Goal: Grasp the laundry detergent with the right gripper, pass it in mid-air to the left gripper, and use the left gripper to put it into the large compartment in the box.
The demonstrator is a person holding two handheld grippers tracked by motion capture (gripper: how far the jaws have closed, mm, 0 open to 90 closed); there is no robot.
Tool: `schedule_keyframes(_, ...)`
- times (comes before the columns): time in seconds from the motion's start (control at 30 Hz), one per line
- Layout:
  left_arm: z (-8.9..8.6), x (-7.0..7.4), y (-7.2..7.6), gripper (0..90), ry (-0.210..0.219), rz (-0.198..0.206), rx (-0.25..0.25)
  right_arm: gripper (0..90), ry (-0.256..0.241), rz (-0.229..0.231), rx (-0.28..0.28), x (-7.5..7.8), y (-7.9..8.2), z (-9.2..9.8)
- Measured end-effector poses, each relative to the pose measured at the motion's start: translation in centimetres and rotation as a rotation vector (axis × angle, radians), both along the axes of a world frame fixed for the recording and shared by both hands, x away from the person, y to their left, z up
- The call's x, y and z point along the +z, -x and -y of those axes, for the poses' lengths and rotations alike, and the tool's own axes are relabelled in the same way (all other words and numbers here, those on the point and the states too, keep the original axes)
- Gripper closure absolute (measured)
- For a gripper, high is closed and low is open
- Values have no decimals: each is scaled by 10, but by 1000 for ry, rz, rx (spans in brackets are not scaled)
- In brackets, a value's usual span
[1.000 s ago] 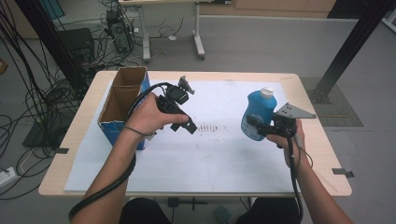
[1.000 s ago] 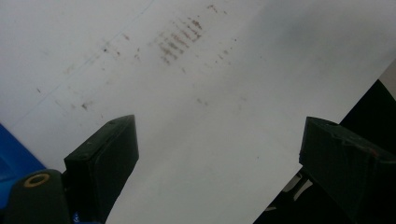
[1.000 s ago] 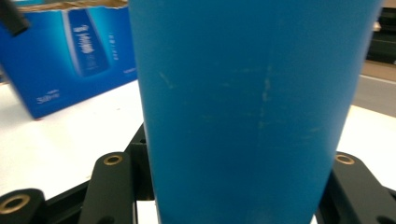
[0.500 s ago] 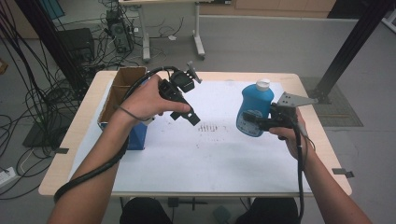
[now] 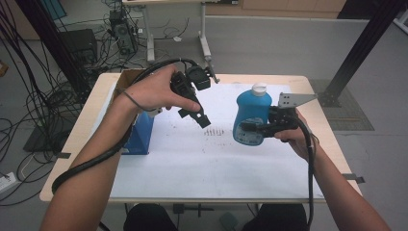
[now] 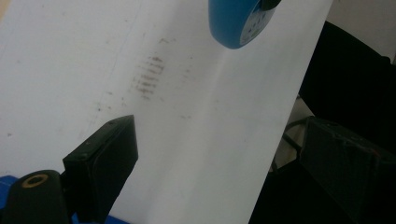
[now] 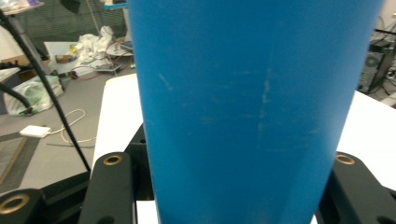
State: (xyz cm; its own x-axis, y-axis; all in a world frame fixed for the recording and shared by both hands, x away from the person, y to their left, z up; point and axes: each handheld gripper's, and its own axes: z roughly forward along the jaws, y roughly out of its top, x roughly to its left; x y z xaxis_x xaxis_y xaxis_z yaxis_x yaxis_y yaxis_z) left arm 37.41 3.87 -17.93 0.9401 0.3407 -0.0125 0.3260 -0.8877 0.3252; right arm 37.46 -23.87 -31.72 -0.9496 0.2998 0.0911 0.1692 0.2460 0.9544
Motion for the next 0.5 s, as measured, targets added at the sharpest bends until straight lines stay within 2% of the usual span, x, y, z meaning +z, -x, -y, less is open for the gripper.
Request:
schedule_keyframes(0.2, 7, 5, 0, 116, 11, -6, -49, 443, 2, 5, 59, 3, 1, -6)
schedule_keyframes(0.5, 22, 7, 5, 117, -17, -9, -143, 443, 13, 12, 147, 8, 2, -17)
